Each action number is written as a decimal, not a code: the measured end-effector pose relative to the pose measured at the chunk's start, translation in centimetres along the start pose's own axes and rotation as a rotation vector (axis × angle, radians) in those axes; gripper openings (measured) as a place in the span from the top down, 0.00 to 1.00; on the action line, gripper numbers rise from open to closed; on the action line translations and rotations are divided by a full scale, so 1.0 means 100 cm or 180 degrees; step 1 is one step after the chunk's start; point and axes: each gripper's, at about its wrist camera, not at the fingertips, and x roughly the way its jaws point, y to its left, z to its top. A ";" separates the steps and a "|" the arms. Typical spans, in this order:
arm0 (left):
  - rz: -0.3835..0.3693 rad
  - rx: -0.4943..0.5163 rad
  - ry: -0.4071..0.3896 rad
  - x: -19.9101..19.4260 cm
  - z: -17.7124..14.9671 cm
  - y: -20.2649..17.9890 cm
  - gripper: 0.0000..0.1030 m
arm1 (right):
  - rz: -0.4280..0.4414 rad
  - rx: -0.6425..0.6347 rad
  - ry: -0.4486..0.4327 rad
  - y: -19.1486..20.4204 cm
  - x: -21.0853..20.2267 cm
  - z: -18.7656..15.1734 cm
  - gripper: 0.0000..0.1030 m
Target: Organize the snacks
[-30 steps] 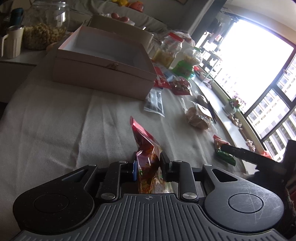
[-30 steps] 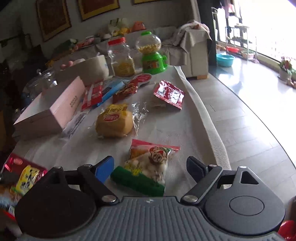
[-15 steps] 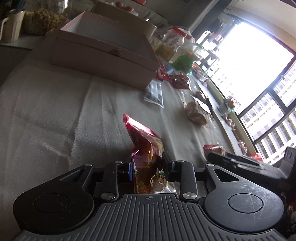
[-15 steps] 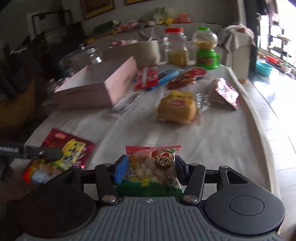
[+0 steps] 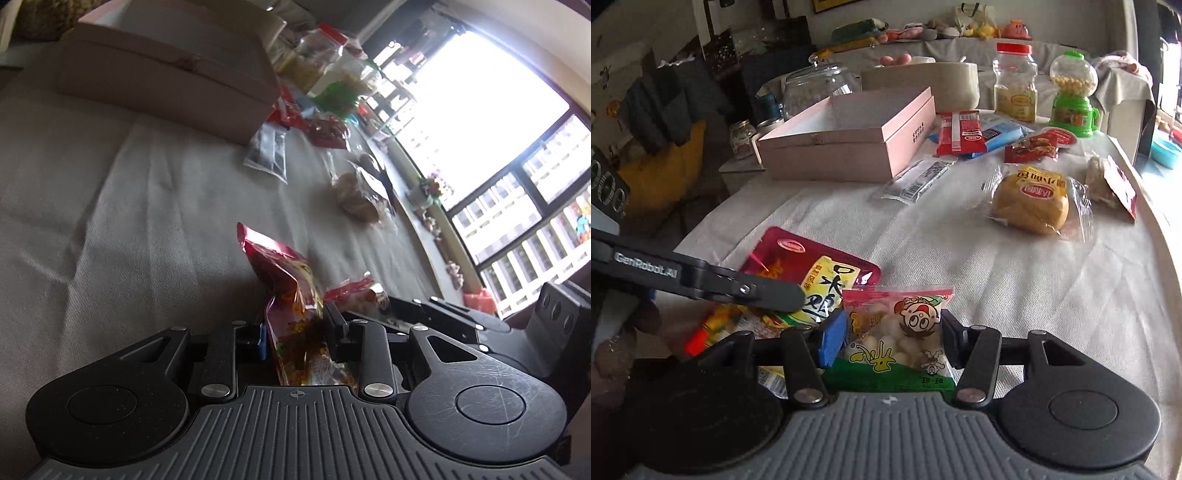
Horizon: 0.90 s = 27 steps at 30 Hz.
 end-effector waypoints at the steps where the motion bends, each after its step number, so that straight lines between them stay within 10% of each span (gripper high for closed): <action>1: -0.0010 -0.0043 0.0008 0.000 0.001 0.002 0.69 | -0.0001 0.0007 -0.0003 -0.001 0.000 0.000 0.48; 5: -0.0035 -0.0113 -0.0004 0.001 0.000 0.005 0.70 | -0.0048 -0.0030 -0.0008 0.001 0.000 -0.001 0.44; 8: -0.0038 -0.0055 -0.0016 -0.001 0.000 0.002 0.72 | -0.0103 -0.0094 -0.0027 0.003 -0.003 -0.001 0.23; 14: -0.0052 0.0037 -0.0004 -0.002 -0.002 -0.003 0.73 | -0.0088 -0.0128 -0.0024 0.002 -0.004 -0.003 0.21; 18: -0.0048 0.0049 -0.0016 -0.005 -0.003 -0.003 0.74 | -0.0014 -0.0096 0.0027 0.000 -0.006 -0.002 0.52; 27: -0.0332 0.0138 -0.0622 -0.077 0.044 -0.009 0.77 | 0.0061 -0.0375 -0.0403 0.007 -0.054 0.052 0.73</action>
